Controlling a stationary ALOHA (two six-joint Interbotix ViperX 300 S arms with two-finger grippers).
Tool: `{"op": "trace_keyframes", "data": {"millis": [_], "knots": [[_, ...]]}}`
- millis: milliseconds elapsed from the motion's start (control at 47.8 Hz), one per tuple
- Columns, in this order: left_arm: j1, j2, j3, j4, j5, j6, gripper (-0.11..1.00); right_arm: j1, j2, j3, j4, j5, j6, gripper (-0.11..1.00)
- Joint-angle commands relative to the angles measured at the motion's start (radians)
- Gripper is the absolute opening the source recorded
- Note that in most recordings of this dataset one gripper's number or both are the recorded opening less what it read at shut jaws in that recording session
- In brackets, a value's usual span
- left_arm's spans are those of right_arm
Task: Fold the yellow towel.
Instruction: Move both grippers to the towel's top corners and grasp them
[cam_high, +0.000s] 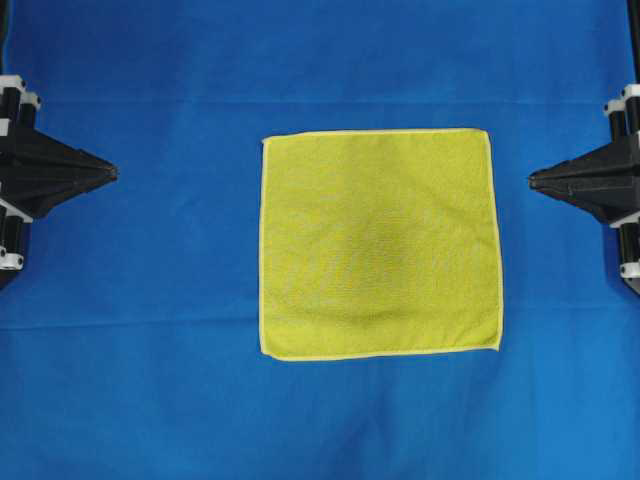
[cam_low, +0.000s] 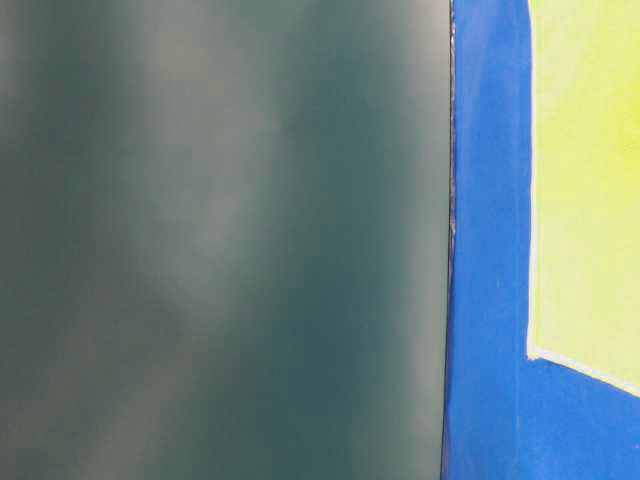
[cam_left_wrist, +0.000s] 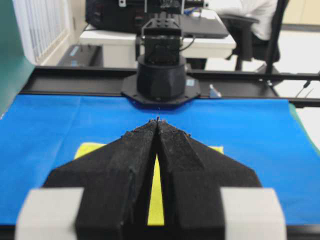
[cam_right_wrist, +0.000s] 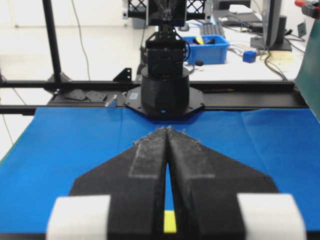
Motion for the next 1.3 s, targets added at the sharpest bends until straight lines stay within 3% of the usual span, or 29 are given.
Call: {"op": "trace_keyframes", "data": {"millis": [0,126,293,607,711,879,941,1046,1276], "knots": [[0.018,0.025,-0.038,-0.028,0.017,-0.014,0.00,-0.003,0.014,-0.035,0.000,-0.002,-0.005,0.00],[0.037,0.071,-0.040,-0.028,0.029,-0.014,0.00,-0.015,0.023,-0.063,0.005,0.094,0.000,0.00],[0.083,0.195,-0.060,-0.028,0.028,-0.005,0.00,-0.091,0.054,-0.098,0.006,0.261,0.021,0.00],[0.166,0.417,-0.133,-0.028,0.028,-0.017,0.02,-0.321,0.179,-0.092,0.006,0.390,0.066,0.01],[0.189,0.494,-0.166,-0.028,0.026,-0.017,0.25,-0.387,0.258,-0.095,0.002,0.414,0.066,0.06],[0.250,0.650,-0.213,-0.028,0.015,-0.018,0.74,-0.492,0.414,-0.103,-0.014,0.426,0.064,0.54],[0.273,0.707,-0.230,-0.028,0.005,-0.018,0.85,-0.517,0.479,-0.104,-0.034,0.420,0.064,0.60],[0.310,0.813,-0.264,-0.028,-0.012,-0.018,0.85,-0.540,0.569,-0.104,-0.041,0.396,0.064,0.55],[0.333,1.055,-0.337,-0.029,-0.066,-0.018,0.85,-0.549,0.739,-0.109,-0.044,0.298,0.064,0.55]]}}
